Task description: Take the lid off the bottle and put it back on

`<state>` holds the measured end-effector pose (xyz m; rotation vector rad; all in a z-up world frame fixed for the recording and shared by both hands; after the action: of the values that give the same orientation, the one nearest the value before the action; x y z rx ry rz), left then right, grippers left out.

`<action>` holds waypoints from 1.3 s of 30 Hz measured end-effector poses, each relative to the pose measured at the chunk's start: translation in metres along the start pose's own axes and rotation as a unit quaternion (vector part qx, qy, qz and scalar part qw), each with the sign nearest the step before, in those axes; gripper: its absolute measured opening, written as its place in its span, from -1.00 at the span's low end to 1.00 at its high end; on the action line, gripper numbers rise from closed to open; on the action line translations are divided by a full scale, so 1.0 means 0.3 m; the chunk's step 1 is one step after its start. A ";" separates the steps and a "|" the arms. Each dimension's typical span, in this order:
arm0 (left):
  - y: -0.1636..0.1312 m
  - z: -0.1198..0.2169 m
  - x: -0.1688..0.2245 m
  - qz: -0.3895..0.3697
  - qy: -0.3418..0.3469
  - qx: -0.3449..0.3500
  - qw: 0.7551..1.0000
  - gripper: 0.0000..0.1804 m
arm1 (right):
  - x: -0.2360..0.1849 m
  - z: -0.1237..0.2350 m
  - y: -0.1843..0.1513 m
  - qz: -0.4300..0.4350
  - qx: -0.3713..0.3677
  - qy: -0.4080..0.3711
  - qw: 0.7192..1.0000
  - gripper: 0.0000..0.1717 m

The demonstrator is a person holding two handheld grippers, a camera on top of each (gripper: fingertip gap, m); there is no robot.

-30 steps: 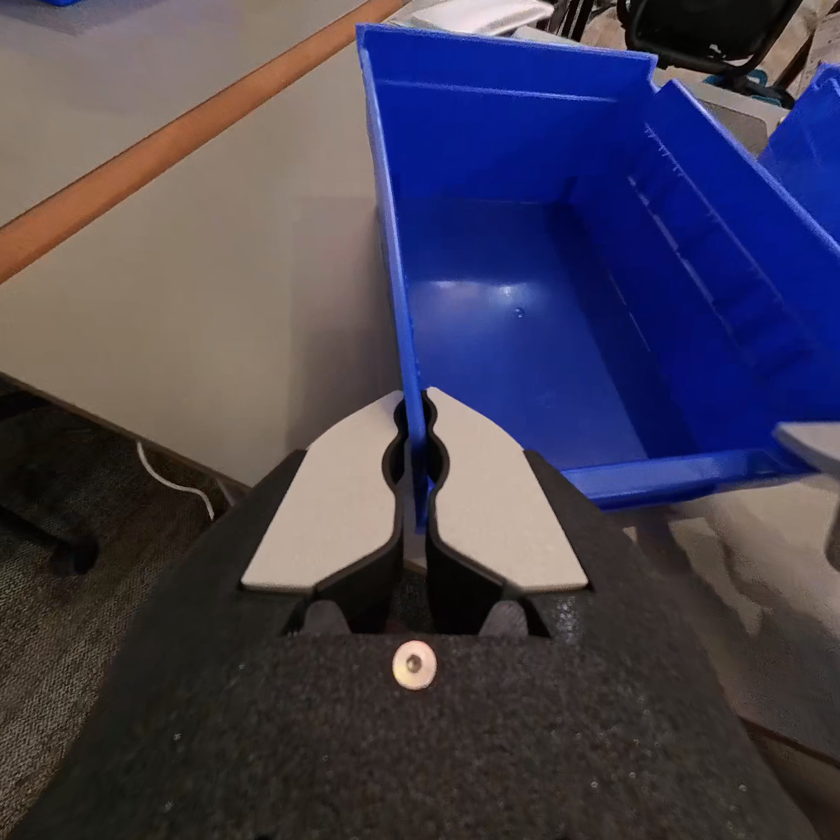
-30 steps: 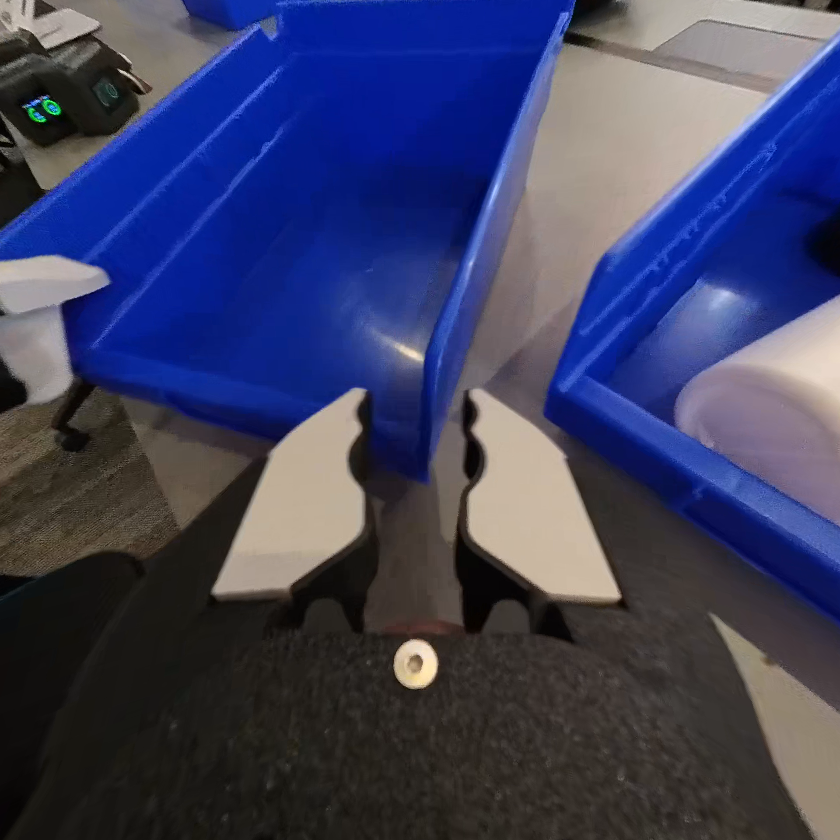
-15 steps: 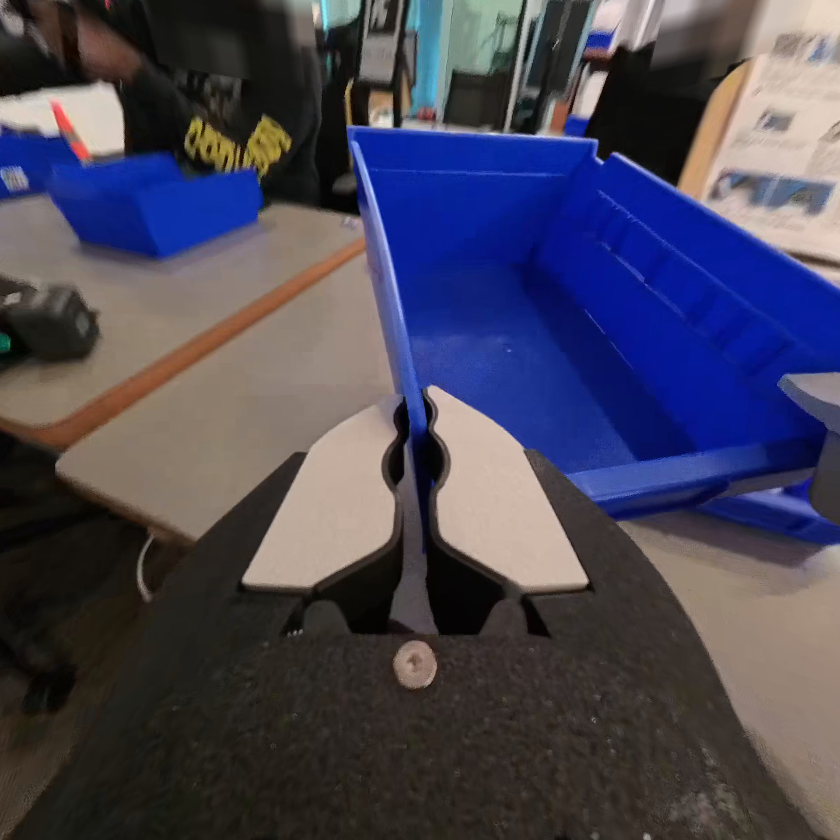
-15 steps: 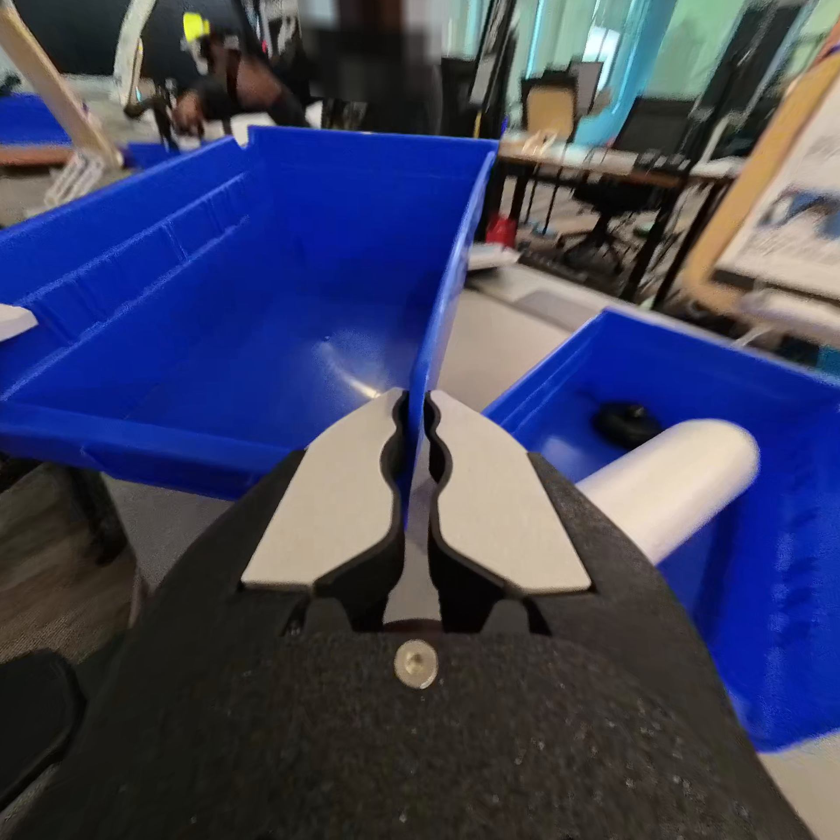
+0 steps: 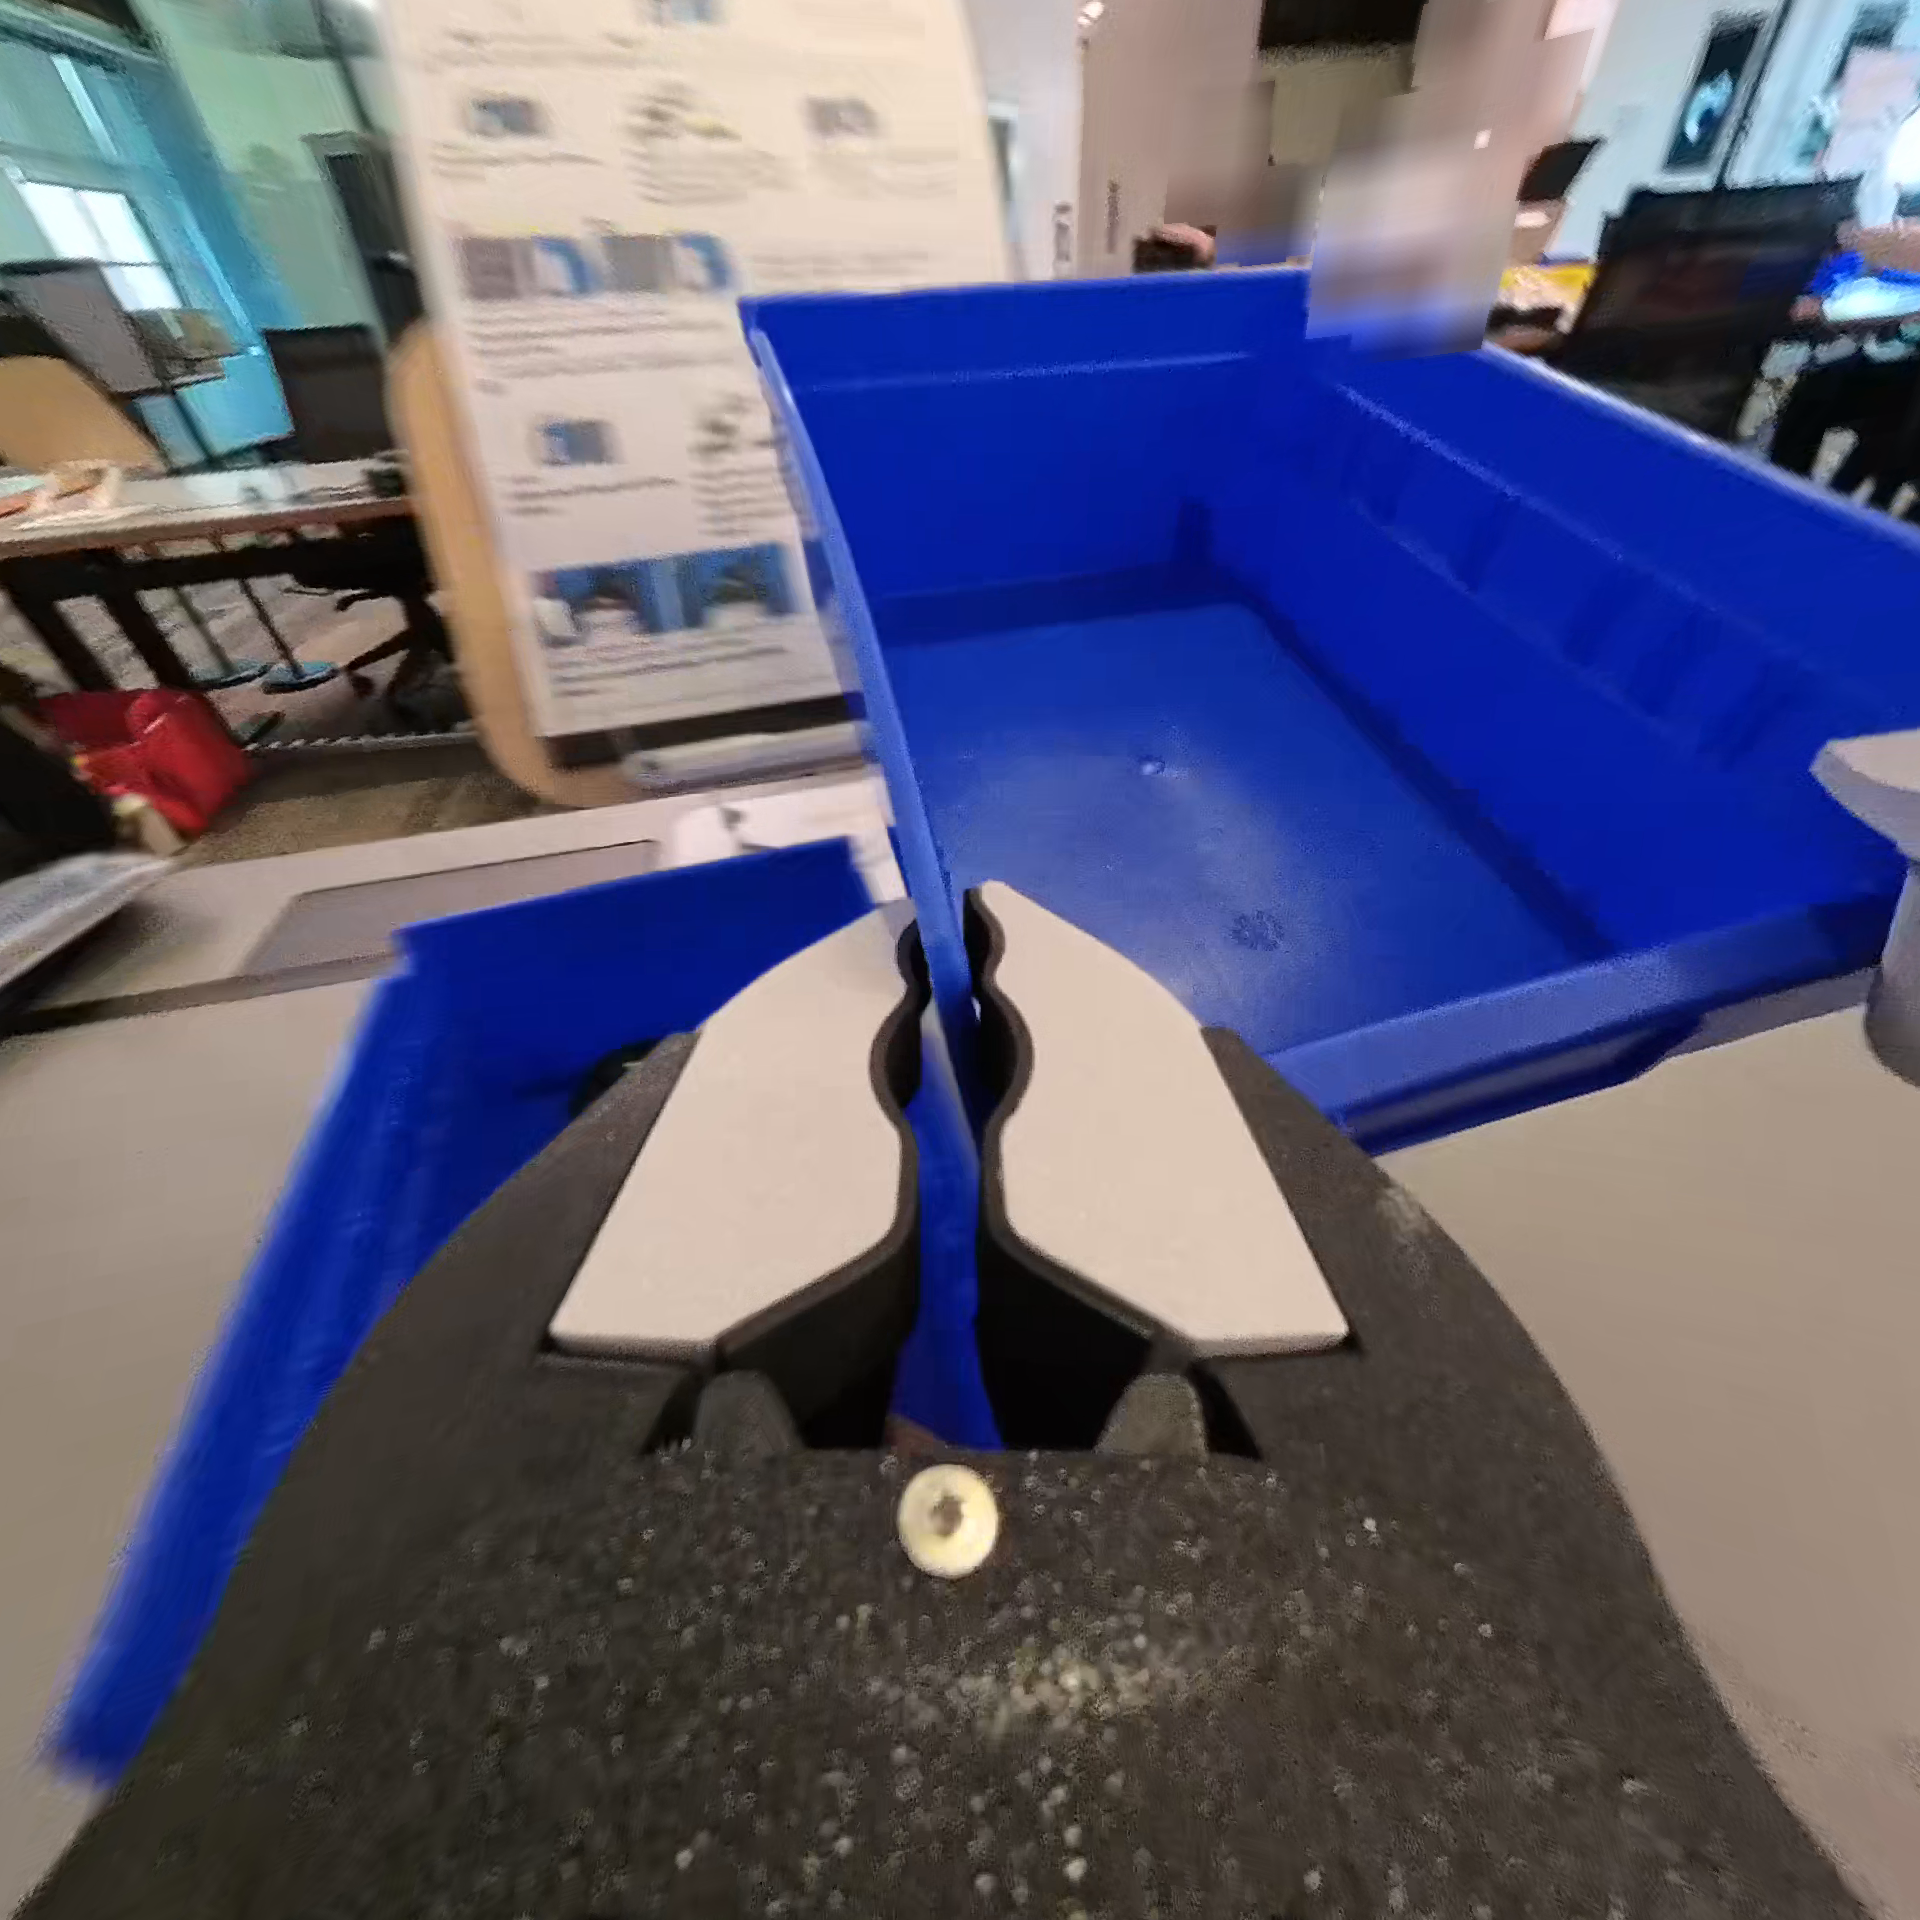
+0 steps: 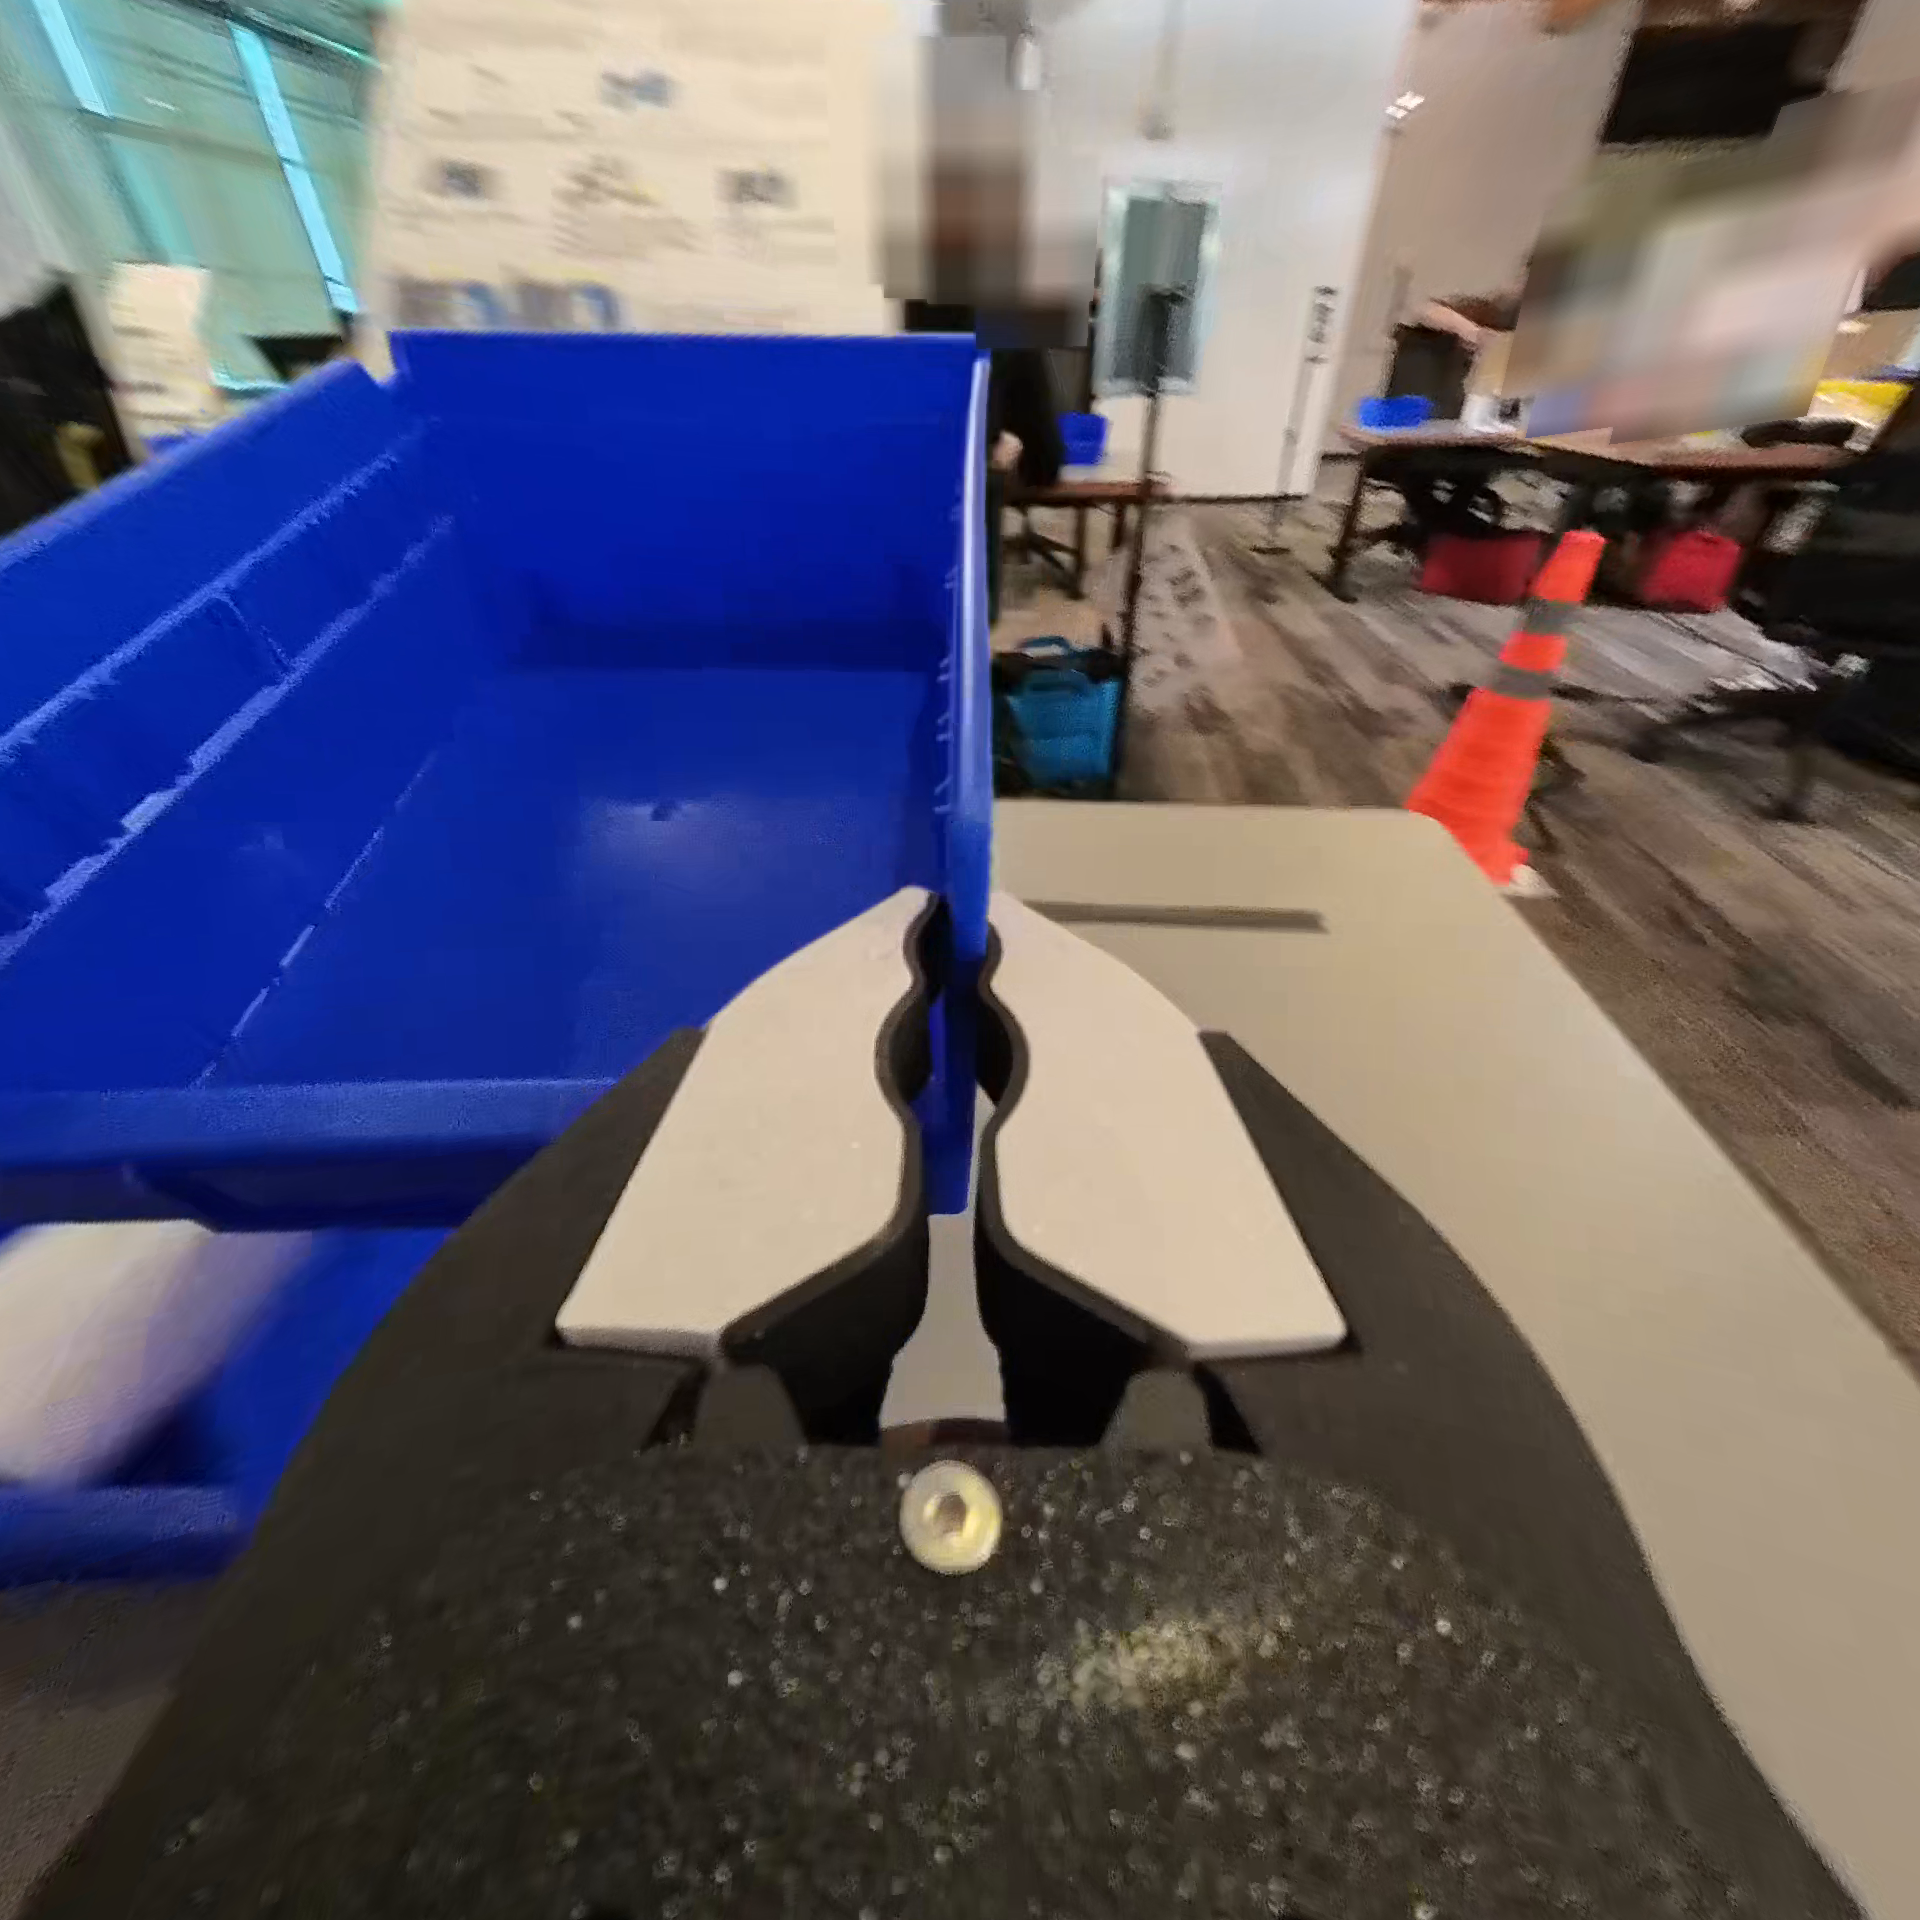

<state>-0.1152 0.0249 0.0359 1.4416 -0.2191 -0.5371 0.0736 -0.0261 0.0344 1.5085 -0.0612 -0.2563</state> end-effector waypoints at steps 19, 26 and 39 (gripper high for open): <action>-0.309 -0.237 0.629 0.040 -0.165 -0.128 0.977 -0.80 | 0.694 0.000 -0.377 -0.061 -0.164 -0.090 0.980 -0.93; -0.275 -0.188 0.597 0.067 -0.259 -0.146 0.952 -0.46 | 0.706 -0.001 -0.342 -0.096 -0.132 -0.097 0.982 -0.71; -0.263 0.114 -0.360 0.010 -0.016 -0.119 0.993 -0.26 | -0.046 0.002 -0.236 -0.008 -0.042 0.185 0.982 -0.31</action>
<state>-0.2411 0.0430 -0.0177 1.1977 -0.1885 -0.5506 0.0508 -0.0268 -0.0342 1.4508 0.2556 0.0109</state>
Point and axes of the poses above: each gripper's, where its closed fingertips meet, z back along the fingers, y out of its top, x = y × z across the jaws, the point moved 7 cm from there along z, back along the fingers, and after that the axes turned 6 degrees about -z, right-handed, at the moved point
